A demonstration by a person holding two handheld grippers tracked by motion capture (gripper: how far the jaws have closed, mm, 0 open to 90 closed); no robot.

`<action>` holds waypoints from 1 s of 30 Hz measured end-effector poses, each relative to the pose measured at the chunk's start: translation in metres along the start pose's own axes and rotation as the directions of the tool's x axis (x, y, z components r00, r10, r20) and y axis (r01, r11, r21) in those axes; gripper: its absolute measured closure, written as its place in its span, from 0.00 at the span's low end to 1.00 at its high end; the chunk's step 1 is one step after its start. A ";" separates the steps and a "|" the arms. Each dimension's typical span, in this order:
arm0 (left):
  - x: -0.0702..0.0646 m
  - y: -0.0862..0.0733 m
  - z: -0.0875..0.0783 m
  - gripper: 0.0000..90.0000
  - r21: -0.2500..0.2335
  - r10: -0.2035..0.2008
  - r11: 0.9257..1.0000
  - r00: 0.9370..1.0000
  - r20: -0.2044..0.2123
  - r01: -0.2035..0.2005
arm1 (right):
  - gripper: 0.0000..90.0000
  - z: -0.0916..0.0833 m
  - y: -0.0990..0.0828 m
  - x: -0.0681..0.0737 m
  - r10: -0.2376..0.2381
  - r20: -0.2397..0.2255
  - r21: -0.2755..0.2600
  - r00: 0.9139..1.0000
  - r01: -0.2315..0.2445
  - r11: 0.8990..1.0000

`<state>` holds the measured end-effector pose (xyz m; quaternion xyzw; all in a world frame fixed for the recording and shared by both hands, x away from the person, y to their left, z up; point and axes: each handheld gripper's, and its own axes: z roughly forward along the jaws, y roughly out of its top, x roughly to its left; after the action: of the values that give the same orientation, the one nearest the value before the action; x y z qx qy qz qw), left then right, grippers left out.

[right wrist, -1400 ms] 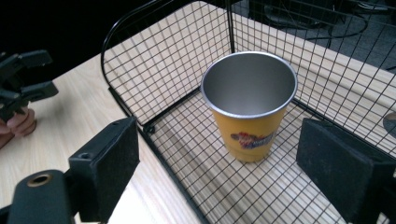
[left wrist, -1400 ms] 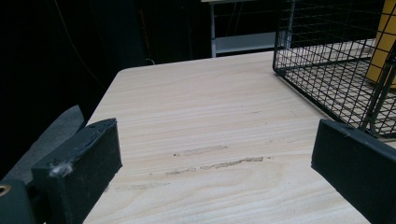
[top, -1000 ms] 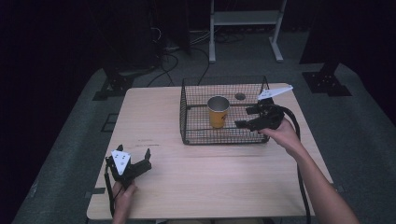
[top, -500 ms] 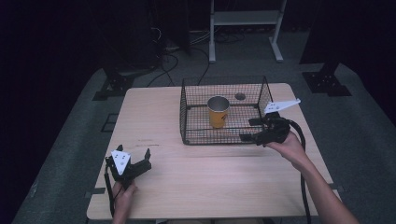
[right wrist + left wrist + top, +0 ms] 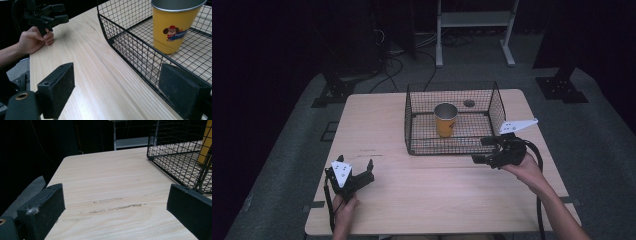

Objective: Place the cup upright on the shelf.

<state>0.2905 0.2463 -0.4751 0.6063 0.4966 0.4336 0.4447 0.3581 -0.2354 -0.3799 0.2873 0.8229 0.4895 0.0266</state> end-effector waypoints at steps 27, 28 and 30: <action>0.000 0.000 0.000 0.01 0.000 0.003 1.000 1.000 0.000 -0.003 | 0.14 -0.008 -0.049 0.005 0.031 0.035 -0.017 0.999 -0.030 0.999; 0.000 0.000 0.000 0.01 0.000 0.004 1.000 1.000 0.000 -0.004 | 0.14 -0.008 -0.050 0.006 0.031 0.039 -0.017 0.999 -0.031 0.999; 0.000 0.000 0.000 0.01 0.000 0.003 1.000 1.000 0.000 -0.003 | 0.15 -0.009 -0.053 0.006 0.036 0.049 -0.017 0.998 -0.035 0.999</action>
<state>0.2903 0.2461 -0.4751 0.6071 0.4956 0.4345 0.4439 0.3264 -0.2584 -0.4173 0.3135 0.8128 0.4893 0.0405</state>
